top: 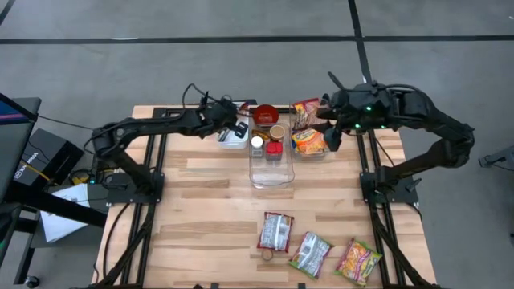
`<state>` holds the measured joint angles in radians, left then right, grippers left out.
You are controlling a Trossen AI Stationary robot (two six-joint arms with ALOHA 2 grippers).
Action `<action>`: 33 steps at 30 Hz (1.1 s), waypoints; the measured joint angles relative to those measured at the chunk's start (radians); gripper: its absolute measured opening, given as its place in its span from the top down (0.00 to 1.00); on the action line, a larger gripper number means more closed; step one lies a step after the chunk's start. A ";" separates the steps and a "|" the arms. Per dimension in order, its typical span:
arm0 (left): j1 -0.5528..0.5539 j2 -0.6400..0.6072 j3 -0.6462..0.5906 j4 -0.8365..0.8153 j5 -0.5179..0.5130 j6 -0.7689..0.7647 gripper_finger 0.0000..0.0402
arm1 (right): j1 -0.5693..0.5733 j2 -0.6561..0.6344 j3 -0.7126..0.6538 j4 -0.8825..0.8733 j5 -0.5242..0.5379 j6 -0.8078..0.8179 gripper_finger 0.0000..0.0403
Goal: Pick & Place Food Item
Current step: Put the gold spoon into the white bin
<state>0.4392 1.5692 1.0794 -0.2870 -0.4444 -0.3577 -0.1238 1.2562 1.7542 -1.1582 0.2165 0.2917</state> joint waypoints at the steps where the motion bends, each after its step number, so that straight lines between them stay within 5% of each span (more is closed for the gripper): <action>1: 0.010 0.021 0.000 0.021 0.017 0.019 0.99 | 0.005 -0.008 0.000 -0.013 0.014 0.011 0.51; 14: 0.117 0.085 -0.052 0.156 0.115 0.070 0.99 | 0.072 -0.067 0.000 -0.113 0.144 0.141 0.52; 26: 0.152 -0.003 -0.405 0.695 0.190 0.062 0.99 | 0.105 -0.066 0.000 -0.130 0.177 0.188 0.51; 33: 0.184 0.000 -0.470 0.885 0.260 0.062 0.99 | 0.104 -0.066 0.000 -0.131 0.177 0.203 0.51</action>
<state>0.6236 1.5688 0.6094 0.5978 -0.1843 -0.2958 -0.0200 1.1900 1.7546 -1.2892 0.3939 0.4943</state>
